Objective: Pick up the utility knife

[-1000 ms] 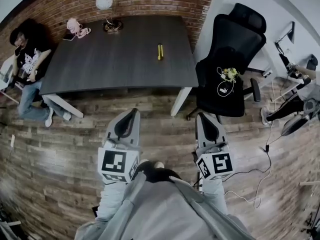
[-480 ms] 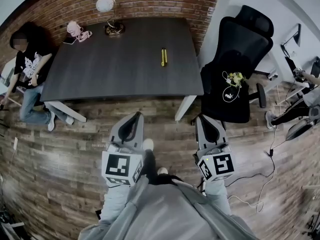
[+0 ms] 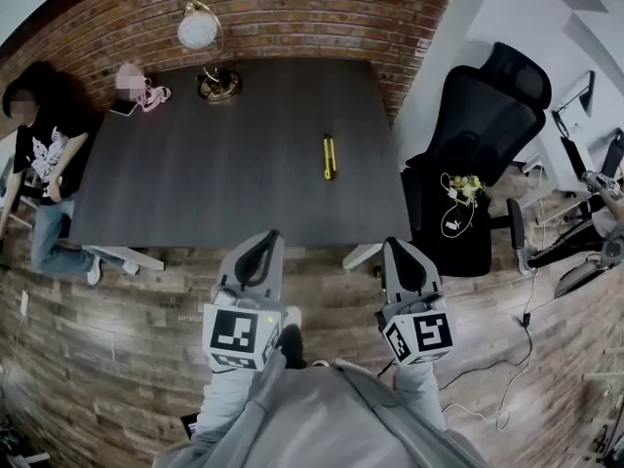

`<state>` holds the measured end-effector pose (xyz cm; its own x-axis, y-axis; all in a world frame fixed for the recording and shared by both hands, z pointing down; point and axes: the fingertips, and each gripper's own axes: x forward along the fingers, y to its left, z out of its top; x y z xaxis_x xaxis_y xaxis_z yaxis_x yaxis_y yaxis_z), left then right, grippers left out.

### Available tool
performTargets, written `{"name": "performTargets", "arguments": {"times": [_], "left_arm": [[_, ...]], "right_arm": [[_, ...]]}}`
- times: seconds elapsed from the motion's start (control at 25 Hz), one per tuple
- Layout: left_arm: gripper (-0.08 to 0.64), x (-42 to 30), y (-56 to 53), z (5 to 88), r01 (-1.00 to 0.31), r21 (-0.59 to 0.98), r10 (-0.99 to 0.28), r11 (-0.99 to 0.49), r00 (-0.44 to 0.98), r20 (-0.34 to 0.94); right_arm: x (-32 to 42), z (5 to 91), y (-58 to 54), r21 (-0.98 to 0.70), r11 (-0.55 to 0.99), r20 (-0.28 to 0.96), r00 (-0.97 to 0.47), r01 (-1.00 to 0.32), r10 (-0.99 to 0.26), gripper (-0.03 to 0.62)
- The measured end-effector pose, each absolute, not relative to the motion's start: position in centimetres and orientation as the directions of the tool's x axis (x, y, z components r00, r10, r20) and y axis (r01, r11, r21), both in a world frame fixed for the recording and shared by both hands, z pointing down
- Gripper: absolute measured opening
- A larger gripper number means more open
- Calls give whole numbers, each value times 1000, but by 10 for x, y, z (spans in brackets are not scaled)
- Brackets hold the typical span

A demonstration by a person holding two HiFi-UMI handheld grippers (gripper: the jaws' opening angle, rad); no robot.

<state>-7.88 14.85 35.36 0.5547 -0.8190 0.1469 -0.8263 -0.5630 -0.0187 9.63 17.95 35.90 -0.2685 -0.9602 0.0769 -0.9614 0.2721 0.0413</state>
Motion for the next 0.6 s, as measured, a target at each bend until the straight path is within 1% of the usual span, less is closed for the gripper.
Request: {"name": "performTargets", "arguments": {"times": [0.28, 0.6], "left_arm": [[18, -97, 79, 354, -816, -11, -807, -578, 570, 151], [18, -99, 40, 368, -799, 11, -784, -602, 593, 184]], "right_arm": [[87, 355, 118, 47, 234, 82, -229, -971, -970, 18], [95, 366, 89, 27, 171, 116, -167, -985, -979, 18]]}}
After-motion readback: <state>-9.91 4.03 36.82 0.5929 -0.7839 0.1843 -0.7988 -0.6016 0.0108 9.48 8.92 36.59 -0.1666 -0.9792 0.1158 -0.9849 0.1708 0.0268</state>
